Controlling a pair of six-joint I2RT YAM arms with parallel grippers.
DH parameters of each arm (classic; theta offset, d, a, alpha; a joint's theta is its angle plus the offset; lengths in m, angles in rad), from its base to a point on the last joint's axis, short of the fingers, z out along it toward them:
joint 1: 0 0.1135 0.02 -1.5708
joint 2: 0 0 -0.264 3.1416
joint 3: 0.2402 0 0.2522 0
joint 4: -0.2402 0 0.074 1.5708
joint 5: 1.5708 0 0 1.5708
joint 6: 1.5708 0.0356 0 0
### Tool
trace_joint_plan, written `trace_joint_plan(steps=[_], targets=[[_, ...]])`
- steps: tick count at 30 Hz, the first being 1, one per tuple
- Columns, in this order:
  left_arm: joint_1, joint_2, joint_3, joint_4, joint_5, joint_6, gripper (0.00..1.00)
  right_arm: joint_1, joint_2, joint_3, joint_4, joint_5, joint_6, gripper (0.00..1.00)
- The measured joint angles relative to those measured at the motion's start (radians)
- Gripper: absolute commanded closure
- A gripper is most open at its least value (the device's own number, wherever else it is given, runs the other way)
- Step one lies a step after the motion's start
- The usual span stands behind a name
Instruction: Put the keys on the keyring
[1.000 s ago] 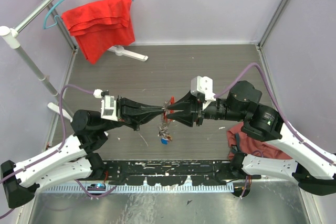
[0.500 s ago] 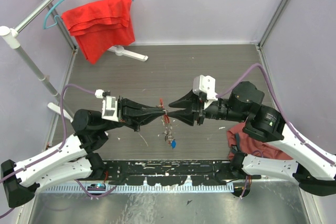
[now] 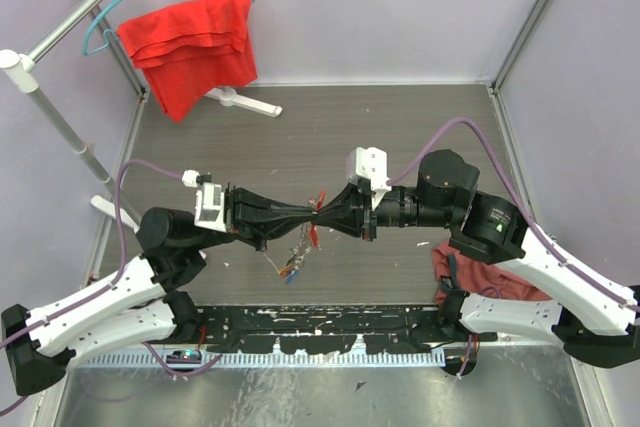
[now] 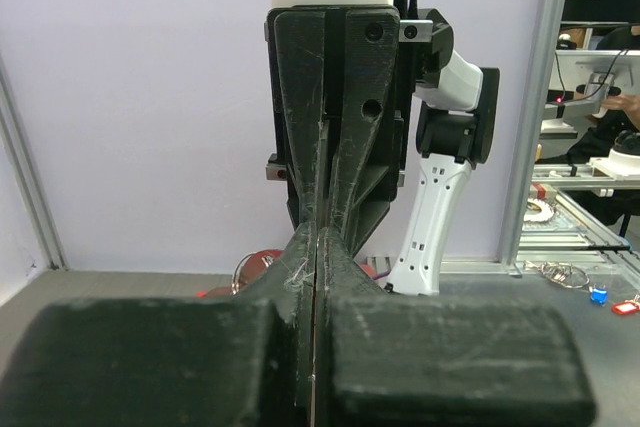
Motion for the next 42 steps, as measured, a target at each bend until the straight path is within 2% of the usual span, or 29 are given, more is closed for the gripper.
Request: trace_joint_plan(steps=[2,8,13,17,23,30,36,42], targets=[[0.000,0.000,0.000,0.000,0.000,0.000,1.00,0.000,0.000,0.002,-0.003,0.000,0.000,0.99],[-0.002,-0.007,0.000,-0.014,0.000,0.007,0.98,0.000,0.001,0.008,-0.015,0.002,0.000,0.99],[-0.004,-0.020,0.033,-0.113,0.005,0.053,0.71,0.001,0.022,0.057,-0.094,0.023,-0.010,0.99],[-0.003,-0.039,0.148,-0.309,0.013,0.143,0.61,0.001,0.054,0.156,-0.226,0.057,-0.043,0.99],[-0.003,-0.039,0.301,-0.566,0.023,0.288,0.61,0.001,0.153,0.364,-0.480,0.122,-0.098,0.99],[-0.003,0.072,0.372,-0.767,0.030,0.388,0.62,0.001,0.303,0.483,-0.727,0.185,-0.112,0.99],[-0.003,0.158,0.386,-0.898,0.030,0.444,0.62,0.001,0.365,0.486,-0.820,0.204,-0.109,0.99],[-0.004,0.183,0.422,-0.980,0.029,0.488,0.61,0.001,0.364,0.486,-0.832,0.204,-0.109,0.99]])
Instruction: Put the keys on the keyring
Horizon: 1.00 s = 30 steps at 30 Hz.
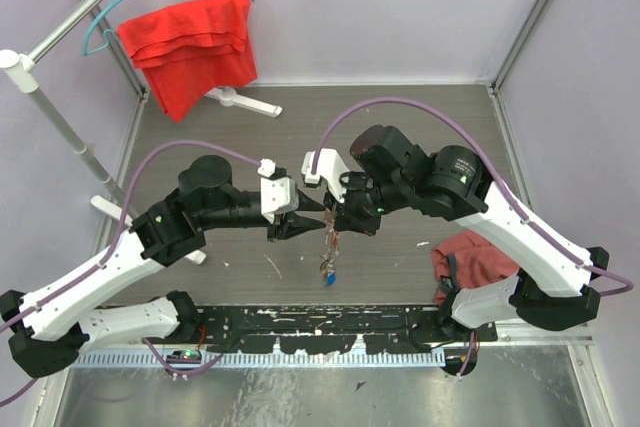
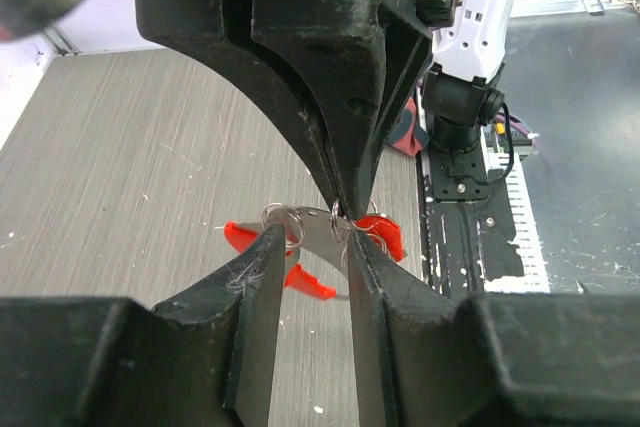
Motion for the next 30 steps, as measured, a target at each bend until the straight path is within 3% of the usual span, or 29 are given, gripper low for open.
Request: trace_joint_plan(steps=[17,23,28,30], targets=[[-0.037,0.024,0.019,-0.029,-0.011,0.023,0.66,0.000,0.000,-0.002,0.016,0.000,0.004,0.99],[-0.040,0.029,0.019,-0.027,-0.011,0.023,0.78,0.000,0.000,-0.010,0.039,-0.001,0.008,0.99],[-0.040,0.032,0.019,-0.028,-0.016,0.021,0.99,0.000,0.000,-0.020,0.038,-0.003,0.008,0.99],[-0.039,0.034,0.019,-0.025,-0.027,0.023,1.00,0.000,-0.002,-0.022,0.037,-0.007,0.014,0.99]])
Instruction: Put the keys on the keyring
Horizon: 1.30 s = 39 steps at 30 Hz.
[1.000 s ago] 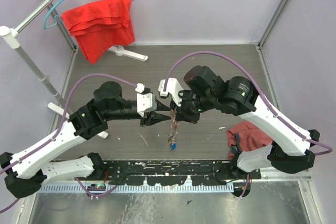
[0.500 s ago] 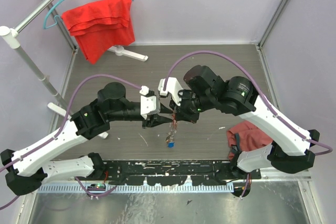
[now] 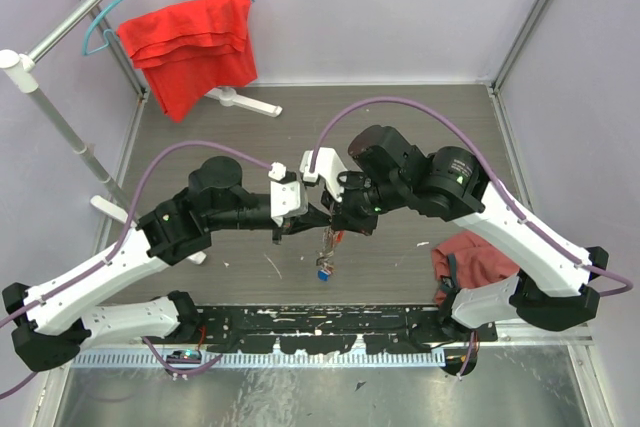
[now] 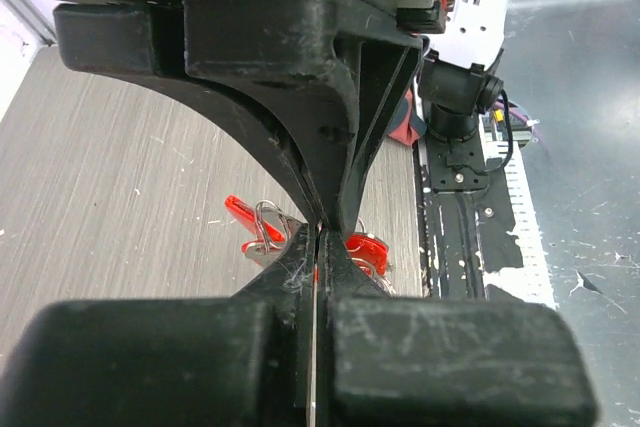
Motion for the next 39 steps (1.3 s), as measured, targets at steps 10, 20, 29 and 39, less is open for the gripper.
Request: trace_joint_plan(steps=[10,20,29,39], targets=[[-0.004,-0.049,-0.069,0.077,-0.050,-0.021,1.00,0.000,-0.059,-0.036,0.087,0.026,0.027,0.61],[-0.005,-0.187,-0.256,0.319,-0.179,-0.141,1.00,0.000,-0.317,-0.218,0.388,0.211,0.128,0.57],[0.002,-0.260,-0.380,0.536,-0.295,-0.261,1.00,-0.031,-0.341,-0.352,0.545,0.359,0.263,0.61],[0.062,-0.316,-0.403,0.555,-0.397,-0.328,1.00,-0.524,-0.303,-0.491,0.596,0.173,0.479,0.48]])
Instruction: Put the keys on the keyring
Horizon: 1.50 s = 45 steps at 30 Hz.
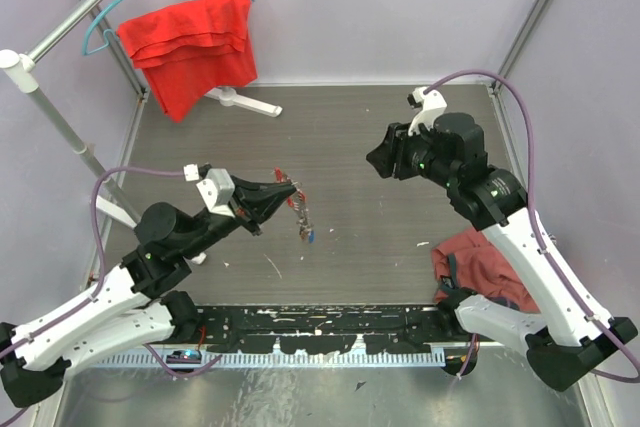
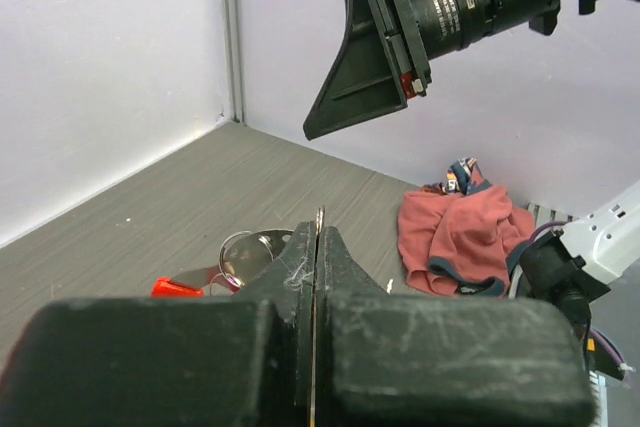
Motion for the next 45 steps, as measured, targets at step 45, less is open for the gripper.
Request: trace_joint_plan(steps=[45], targets=[[0.177,0.935,0.241,-0.010,0.274,-0.158,0.62,-0.011,-0.249,-0.192,0.106,0.251,0.170,0.14]])
